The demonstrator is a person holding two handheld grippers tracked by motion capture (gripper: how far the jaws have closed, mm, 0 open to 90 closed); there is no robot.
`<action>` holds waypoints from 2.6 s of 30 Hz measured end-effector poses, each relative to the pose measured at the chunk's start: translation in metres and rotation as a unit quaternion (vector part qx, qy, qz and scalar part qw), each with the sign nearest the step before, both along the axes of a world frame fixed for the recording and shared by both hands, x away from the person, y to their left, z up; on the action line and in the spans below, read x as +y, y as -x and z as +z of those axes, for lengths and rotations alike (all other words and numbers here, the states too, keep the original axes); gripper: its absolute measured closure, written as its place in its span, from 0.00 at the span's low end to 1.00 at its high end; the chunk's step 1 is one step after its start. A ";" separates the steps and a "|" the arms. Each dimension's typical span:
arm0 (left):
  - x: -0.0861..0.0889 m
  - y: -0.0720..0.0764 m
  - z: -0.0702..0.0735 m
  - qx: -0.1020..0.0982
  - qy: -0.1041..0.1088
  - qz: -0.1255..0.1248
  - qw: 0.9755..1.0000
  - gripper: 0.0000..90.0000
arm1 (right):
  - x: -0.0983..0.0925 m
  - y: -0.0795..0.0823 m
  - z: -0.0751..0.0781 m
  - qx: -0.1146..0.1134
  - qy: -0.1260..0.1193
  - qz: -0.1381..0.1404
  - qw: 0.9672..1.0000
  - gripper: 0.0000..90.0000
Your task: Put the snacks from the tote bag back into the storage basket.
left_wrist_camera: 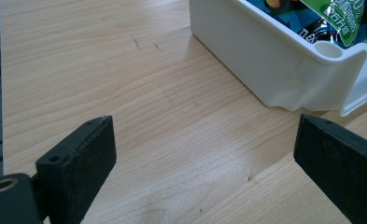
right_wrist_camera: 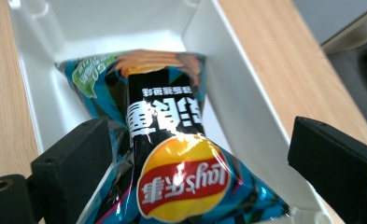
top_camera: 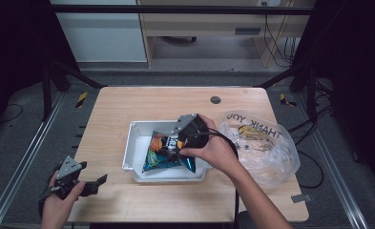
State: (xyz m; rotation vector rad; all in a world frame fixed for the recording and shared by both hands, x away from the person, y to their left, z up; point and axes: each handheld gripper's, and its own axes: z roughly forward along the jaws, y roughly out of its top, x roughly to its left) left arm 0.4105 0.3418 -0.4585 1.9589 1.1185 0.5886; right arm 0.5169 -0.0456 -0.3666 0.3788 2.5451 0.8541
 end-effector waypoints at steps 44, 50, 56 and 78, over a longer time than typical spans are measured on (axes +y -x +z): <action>0.000 0.004 -0.001 0.001 0.002 0.007 1.000 0.05 | -0.112 0.055 0.005 -0.083 -0.101 -0.182 0.975 0.10; -0.001 0.004 -0.002 0.004 0.000 0.004 1.000 0.05 | -0.123 0.059 0.002 -0.082 -0.106 -0.197 0.971 0.10; 0.000 0.004 -0.002 0.003 0.001 0.006 1.000 0.05 | -0.138 0.062 -0.002 -0.081 -0.109 -0.213 0.968 0.09; 0.000 0.004 -0.002 0.005 0.003 0.005 1.000 0.05 | -0.173 0.075 -0.030 -0.060 -0.113 -0.248 0.960 0.07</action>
